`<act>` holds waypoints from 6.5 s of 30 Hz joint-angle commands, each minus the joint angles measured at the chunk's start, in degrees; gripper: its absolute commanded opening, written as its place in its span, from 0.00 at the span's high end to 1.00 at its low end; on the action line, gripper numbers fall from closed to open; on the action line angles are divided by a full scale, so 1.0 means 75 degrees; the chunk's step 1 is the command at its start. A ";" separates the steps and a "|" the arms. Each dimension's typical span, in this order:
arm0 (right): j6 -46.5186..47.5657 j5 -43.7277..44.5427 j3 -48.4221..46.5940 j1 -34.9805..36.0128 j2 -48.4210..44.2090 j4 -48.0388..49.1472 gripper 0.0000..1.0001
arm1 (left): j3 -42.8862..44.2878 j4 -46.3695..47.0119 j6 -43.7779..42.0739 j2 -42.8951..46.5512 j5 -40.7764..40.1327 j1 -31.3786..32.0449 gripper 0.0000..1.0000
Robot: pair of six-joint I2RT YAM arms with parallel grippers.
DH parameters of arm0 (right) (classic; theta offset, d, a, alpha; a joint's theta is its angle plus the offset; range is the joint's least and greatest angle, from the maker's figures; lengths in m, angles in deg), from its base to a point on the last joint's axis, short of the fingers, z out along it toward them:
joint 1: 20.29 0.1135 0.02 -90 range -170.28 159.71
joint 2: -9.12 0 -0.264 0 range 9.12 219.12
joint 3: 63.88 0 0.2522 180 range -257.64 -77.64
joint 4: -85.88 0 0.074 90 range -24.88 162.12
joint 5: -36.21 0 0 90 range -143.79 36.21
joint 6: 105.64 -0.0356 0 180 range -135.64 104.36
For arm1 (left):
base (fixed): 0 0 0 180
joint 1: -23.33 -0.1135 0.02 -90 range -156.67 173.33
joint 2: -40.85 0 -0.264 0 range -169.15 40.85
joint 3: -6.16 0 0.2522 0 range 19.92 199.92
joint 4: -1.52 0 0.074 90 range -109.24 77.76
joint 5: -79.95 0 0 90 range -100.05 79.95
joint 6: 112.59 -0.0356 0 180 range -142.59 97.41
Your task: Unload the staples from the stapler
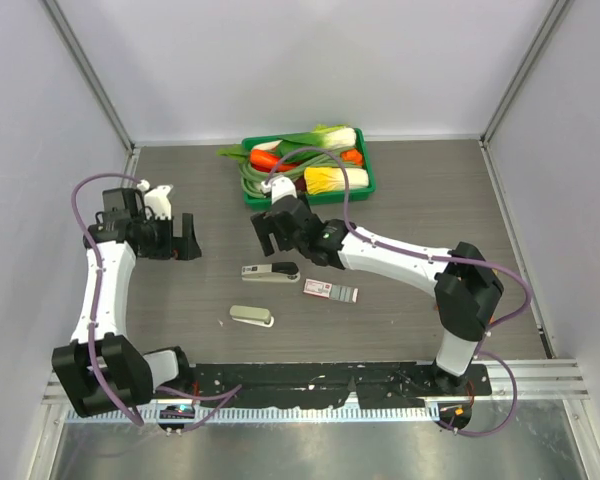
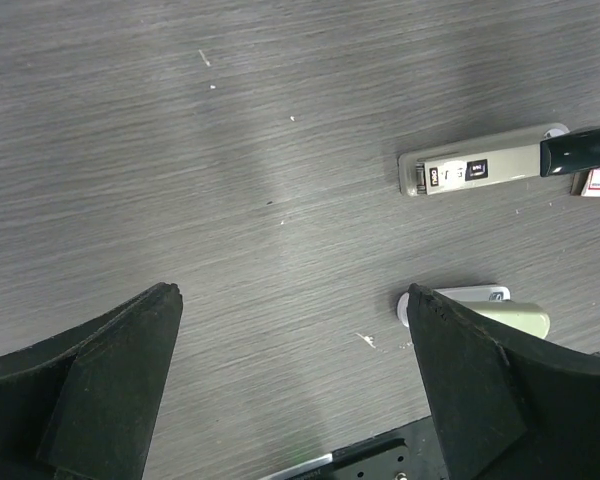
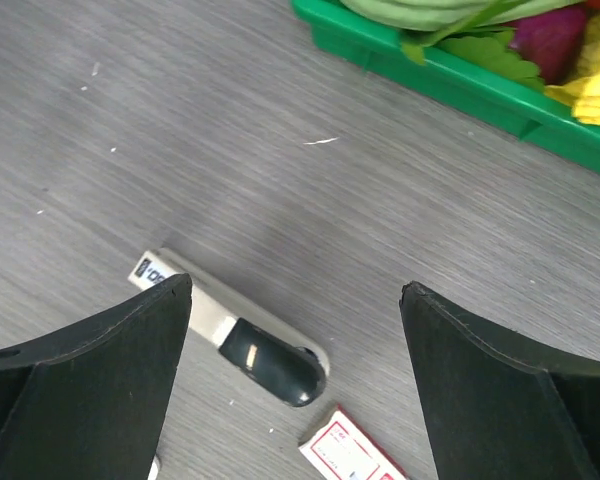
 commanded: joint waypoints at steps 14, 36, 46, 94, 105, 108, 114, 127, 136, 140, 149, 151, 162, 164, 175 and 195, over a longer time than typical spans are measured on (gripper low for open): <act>0.1646 -0.1533 -0.0030 0.1004 0.0441 0.0177 0.09 | 0.0486 -0.1261 -0.0497 -0.0273 0.1499 -0.2143 0.00; 0.2796 -0.1850 0.0133 0.1941 0.0618 -0.0175 0.14 | -0.0088 -0.1167 -0.0591 0.0137 0.1428 -0.2131 0.00; 0.2561 -0.1885 0.0497 0.2176 0.0512 -0.0151 0.23 | -0.0241 -0.1144 -0.0755 0.0478 0.1310 -0.2143 0.00; -0.1258 -0.0221 0.1891 0.2012 -0.1046 0.2860 0.99 | -0.0557 -0.0546 -0.0719 0.1169 0.2107 0.0306 0.00; -0.2570 -0.0748 0.3004 0.1626 -0.1902 0.3961 0.99 | -0.0545 -0.0933 -0.1798 0.1122 0.2072 0.1513 0.30; -0.2981 -0.1029 0.3274 0.1474 -0.2031 0.4254 0.99 | -0.0685 -0.0769 -0.2009 0.1169 0.1862 0.2050 0.26; -0.3263 -0.1334 0.3520 0.1379 -0.2043 0.4594 0.99 | -0.0990 -0.0348 -0.2161 0.0994 0.1065 0.2860 0.21; -0.3755 -0.1791 0.3895 0.1367 -0.1984 0.5156 0.99 | -0.1810 0.0579 -0.3226 0.1251 0.0830 0.2943 0.34; -0.4036 -0.2061 0.3965 0.1367 -0.1808 0.5461 0.99 | -0.2010 0.0239 -0.3638 0.1298 0.1485 0.2943 0.31; -0.4118 -0.2131 0.3989 0.1379 -0.1738 0.5567 0.99 | -0.2104 0.0239 -0.3650 0.1286 0.1463 0.2943 0.33; -0.4236 -0.2471 0.3977 0.1379 -0.1504 0.5614 0.99 | -0.2221 0.0590 -0.3533 0.1310 0.1229 0.2932 0.62; -0.4224 -0.2542 0.4059 0.1391 -0.1550 0.5567 0.99 | -0.2372 0.0871 -0.3486 0.1333 0.0866 0.2943 0.69; -0.3955 -0.2893 0.4493 0.1391 -0.1914 0.4982 0.99 | -0.3334 0.2066 -0.3896 0.1544 -0.1255 0.3318 0.86; -0.3931 -0.2917 0.4563 0.1391 -0.1960 0.4958 0.99 | -0.3545 0.2184 -0.3931 0.1568 -0.1478 0.3482 0.86; -0.3030 -0.3268 0.4751 0.1473 -0.2265 0.4513 0.99 | -0.4575 0.3660 -0.4317 0.1544 -0.3119 0.3892 0.90; -0.0207 -0.2568 0.4153 0.1870 -0.2406 0.1865 0.99 | -0.4986 0.4751 -0.4130 0.1942 -0.4853 0.4453 0.98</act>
